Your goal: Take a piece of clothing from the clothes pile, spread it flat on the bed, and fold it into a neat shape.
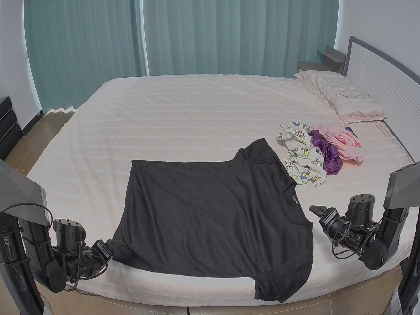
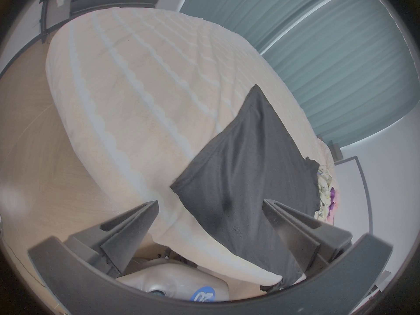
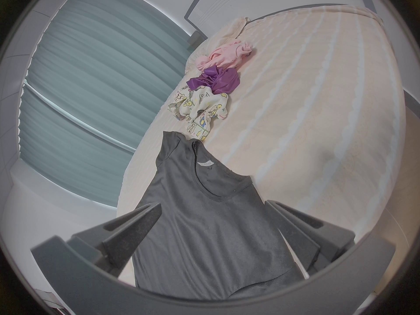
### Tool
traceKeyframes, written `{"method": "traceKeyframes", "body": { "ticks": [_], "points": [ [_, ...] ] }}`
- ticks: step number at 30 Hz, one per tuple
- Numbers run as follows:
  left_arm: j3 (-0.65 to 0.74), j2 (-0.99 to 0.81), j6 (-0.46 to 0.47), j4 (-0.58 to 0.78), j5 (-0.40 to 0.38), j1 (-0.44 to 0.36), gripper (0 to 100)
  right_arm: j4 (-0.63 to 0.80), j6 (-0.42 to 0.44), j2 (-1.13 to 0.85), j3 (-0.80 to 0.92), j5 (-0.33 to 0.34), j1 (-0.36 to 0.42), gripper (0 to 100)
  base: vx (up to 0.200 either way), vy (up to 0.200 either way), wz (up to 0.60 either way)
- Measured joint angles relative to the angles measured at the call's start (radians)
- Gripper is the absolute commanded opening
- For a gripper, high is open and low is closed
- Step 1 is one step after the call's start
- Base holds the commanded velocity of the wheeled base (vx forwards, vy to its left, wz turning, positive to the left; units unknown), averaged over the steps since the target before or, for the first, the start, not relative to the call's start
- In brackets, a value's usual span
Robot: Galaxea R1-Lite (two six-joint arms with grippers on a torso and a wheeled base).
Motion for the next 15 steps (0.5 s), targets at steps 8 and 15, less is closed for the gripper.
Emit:
{"method": "traceKeyframes", "body": {
  "ticks": [8, 15],
  "points": [
    [-0.051, 0.086, -0.019, -0.013, 0.122, -0.054, 100, -0.003, 0.002, 0.002, 0.004, 0.001, 0.014, 100, 0.0, 0.0, 0.0],
    [-0.091, 0.125, -0.017, -0.012, 0.153, -0.074, 0, -0.005, 0.0, 0.007, 0.005, 0.0, 0.021, 100, 0.0, 0.0, 0.0]
  ]
}}
